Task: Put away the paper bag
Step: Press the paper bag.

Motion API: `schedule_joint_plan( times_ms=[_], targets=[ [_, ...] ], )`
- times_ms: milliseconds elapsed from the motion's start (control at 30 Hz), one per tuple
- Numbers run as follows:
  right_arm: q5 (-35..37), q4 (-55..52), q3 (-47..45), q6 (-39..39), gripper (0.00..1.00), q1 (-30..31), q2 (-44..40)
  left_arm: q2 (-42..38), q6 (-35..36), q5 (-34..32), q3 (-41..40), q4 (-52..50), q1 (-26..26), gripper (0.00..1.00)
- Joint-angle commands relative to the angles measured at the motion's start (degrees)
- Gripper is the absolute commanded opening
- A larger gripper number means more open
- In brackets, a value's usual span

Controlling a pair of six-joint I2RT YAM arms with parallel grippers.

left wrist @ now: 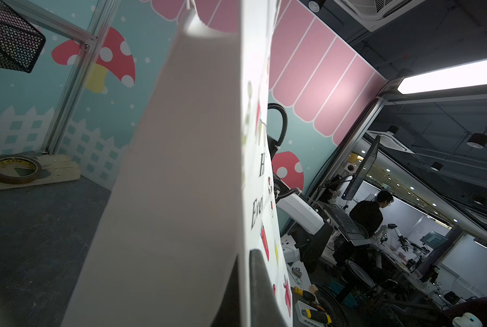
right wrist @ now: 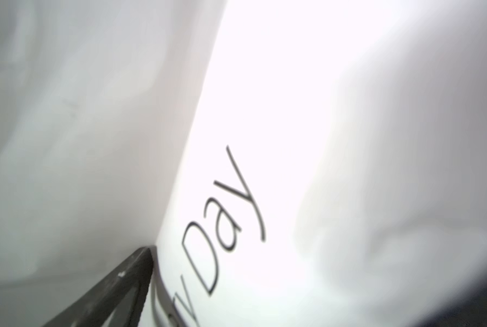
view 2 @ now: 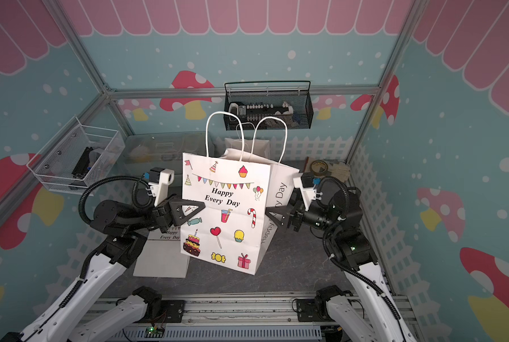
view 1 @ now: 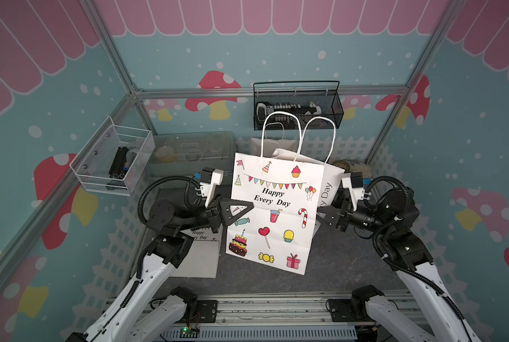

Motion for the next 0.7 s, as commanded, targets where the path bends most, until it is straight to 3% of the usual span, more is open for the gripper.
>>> schedule_joint_plan(
  times_ms=[0,500,667],
  targets=[
    [0.3,3.2,2.0,0.4,0.99,0.4,0.4,-0.1,0.5,0.6,-0.5,0.6,-0.2,0.0],
    [-0.5,4.3,0.1,3.2,0.97,0.4,-3.0,0.1,3.0,-0.4,-1.6,-1.7,-0.2,0.0],
    [-2.0,9.3,-1.5,8.3,0.96,0.4,-4.4,0.0,8.9,-1.8,-2.7,-9.0,-0.2,0.0]
  ],
)
